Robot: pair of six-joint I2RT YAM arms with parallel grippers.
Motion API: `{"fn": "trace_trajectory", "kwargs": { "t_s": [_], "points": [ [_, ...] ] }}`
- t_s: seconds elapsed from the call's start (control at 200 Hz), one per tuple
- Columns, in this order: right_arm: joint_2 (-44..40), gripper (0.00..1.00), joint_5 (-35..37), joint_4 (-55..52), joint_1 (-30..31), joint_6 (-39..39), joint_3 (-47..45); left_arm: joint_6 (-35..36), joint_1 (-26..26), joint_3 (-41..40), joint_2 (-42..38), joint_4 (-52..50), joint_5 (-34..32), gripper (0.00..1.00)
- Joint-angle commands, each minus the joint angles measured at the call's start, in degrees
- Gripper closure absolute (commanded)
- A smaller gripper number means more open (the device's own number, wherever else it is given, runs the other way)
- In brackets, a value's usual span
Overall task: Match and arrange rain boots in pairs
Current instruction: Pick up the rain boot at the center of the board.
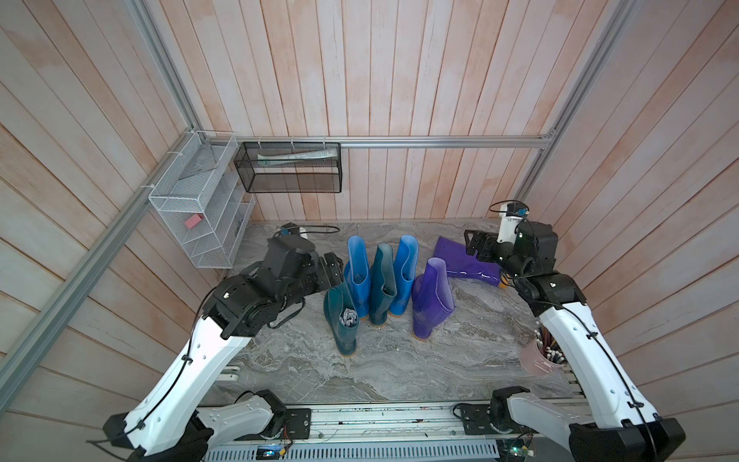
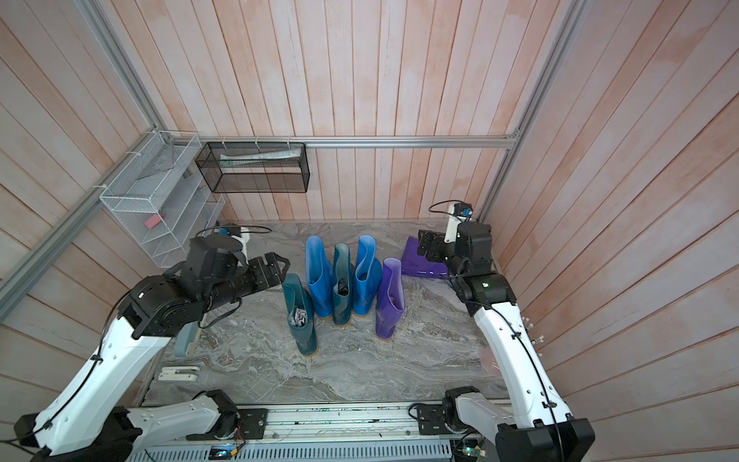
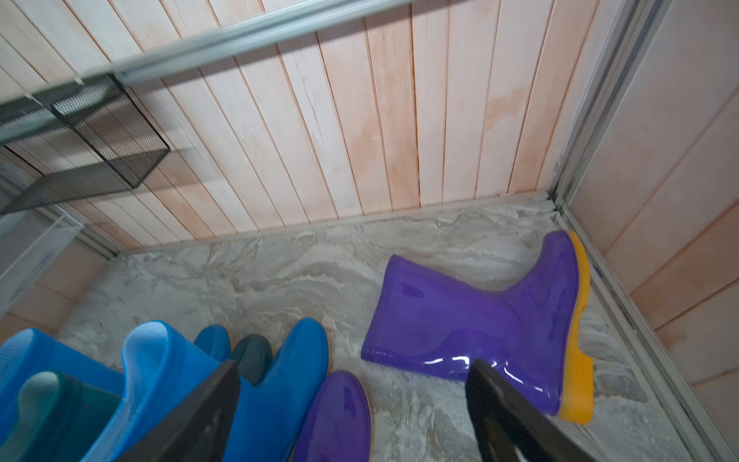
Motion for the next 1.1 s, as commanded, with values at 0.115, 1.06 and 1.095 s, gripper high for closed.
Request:
{"fn": "trace_trajectory", "kwargs": {
  "t_s": [0.115,1.06,1.095],
  "points": [
    [-0.44,0.12,1.53,-5.08,0.27,0.51,-1.08,-10.84,-8.73,1.97,5.45,-14.77,-5.01,0.13],
    [-2.48,0.25,1.68,-5.77,0.29,-0.2,-3.11,-3.11,-9.61,1.45,16.05,-14.87,-7.68,0.85],
    [-2.52,0.25,1.72,-5.76,0.27,-0.18,-3.09,-3.03,-9.65,1.36,15.97,-14.85,-7.85,0.91]
  ]
}}
